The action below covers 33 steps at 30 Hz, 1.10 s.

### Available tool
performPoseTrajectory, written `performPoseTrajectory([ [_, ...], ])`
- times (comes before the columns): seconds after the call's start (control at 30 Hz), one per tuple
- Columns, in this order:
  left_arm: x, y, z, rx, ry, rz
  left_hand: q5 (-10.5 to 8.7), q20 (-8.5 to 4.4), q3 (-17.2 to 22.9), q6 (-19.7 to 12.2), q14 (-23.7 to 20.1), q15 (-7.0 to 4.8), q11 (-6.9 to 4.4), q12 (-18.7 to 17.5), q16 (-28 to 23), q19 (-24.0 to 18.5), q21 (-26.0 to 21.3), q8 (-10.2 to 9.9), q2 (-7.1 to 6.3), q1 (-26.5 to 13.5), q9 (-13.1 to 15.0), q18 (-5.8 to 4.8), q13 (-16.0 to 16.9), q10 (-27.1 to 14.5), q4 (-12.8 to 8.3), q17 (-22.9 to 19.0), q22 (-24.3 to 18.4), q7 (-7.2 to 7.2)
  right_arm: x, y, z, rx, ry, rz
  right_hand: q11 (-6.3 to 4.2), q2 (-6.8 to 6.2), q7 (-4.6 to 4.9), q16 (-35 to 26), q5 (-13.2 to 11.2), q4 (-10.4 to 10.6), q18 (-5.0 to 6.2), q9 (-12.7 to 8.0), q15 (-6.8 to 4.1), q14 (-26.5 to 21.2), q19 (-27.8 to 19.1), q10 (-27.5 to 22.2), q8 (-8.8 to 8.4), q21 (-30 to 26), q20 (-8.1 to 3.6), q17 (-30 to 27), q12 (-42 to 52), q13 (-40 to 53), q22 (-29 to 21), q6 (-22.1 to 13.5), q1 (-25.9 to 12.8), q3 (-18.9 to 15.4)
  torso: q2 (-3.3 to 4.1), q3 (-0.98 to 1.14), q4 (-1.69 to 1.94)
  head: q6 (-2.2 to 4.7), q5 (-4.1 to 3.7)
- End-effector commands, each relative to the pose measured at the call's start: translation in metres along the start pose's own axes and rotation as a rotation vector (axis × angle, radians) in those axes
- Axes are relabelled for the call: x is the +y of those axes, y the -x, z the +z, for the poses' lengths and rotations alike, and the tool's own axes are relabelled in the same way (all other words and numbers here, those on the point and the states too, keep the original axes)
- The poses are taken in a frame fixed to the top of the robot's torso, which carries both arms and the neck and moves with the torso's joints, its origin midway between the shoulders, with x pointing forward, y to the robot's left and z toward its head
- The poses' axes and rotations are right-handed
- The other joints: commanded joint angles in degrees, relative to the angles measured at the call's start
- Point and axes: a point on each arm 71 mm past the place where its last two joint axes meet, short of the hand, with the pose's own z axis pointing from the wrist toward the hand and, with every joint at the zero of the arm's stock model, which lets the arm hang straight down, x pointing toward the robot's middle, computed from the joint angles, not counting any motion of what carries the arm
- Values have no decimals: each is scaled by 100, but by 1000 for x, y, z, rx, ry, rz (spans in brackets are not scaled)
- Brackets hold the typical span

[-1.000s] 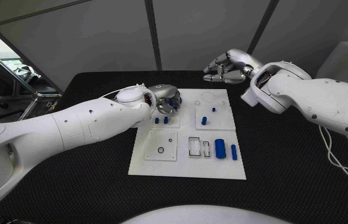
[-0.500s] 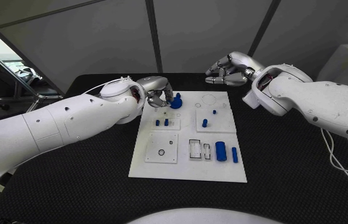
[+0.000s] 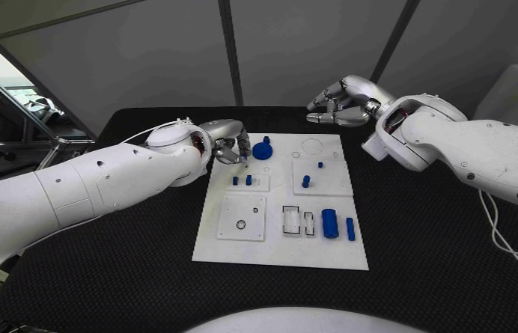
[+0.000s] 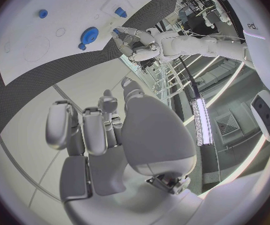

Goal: Assemble the parts on the task board

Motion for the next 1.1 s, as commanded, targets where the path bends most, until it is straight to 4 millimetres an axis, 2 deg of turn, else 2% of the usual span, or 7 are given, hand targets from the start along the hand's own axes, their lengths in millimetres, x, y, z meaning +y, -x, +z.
performPoseTrajectory([
  [0.03, 2, -3, 2, 19, 8, -10, 5, 5, 24, 33, 44, -14, 17, -28, 42, 36, -3, -32, -27, -67, -7, -476, -6, 40, 6, -4, 251, -11, 2, 0, 1, -2, 12, -2, -32, 39, -7, -26, 13, 3, 46, -8, -56, 281, 5, 27, 36, -16, -18, 70, -2, 1, 5, 36, 36, 17, 5, 5, -3, -8, -11],
  [0.13, 4, -6, 3, 26, 13, -11, 4, 5, 22, 31, 45, -13, 18, -35, 45, 40, 2, -38, -37, -76, -8, -477, -8, 40, 5, -5, 255, -11, 3, 0, 1, -1, 13, -2, -32, 39, -7, -26, 13, 3, 46, -8, -56, 281, 5, 27, 36, -16, -18, 70, -2, 1, 5, 36, 36, 17, 9, 9, -7, -5, 14],
  [0.23, 5, -8, 4, 30, 16, -11, 4, 5, 22, 31, 45, -13, 18, -35, 45, 40, 2, -38, -37, -76, -8, -477, -8, 40, 5, -5, 255, -11, 3, 0, 1, -1, 13, -1, -32, 39, -7, -26, 13, 3, 46, -8, -56, 281, 5, 27, 36, -16, -18, 70, -2, 1, 5, 36, 36, 17, 2, 7, 3, -30, -3],
  [0.53, 2, -11, 4, 46, 8, -12, 3, 5, 19, 32, 52, -12, 20, -53, 56, 47, 3, -52, -51, -104, -10, -479, -13, 44, 7, 1, 258, -13, 3, 0, 0, -1, 12, -2, -32, 39, -7, -26, 13, 3, 46, -8, -56, 281, 5, 27, 36, -16, -18, 70, -2, 1, 5, 36, 36, 17, -4, 3, 1, -53, -2],
  [1.1, 2, -14, 7, 49, 11, -7, 3, 5, 20, 24, 59, -11, 20, -68, 66, 59, 14, -66, -59, -118, -13, -483, -17, 42, 6, 7, 267, -13, 4, 0, 0, 0, 18, -20, -31, 38, -7, -30, 36, 8, 46, -8, -56, 282, 5, 25, 37, -18, -19, 68, -4, -5, 3, 39, 31, 16, -5, 5, -6, -48, -1],
])
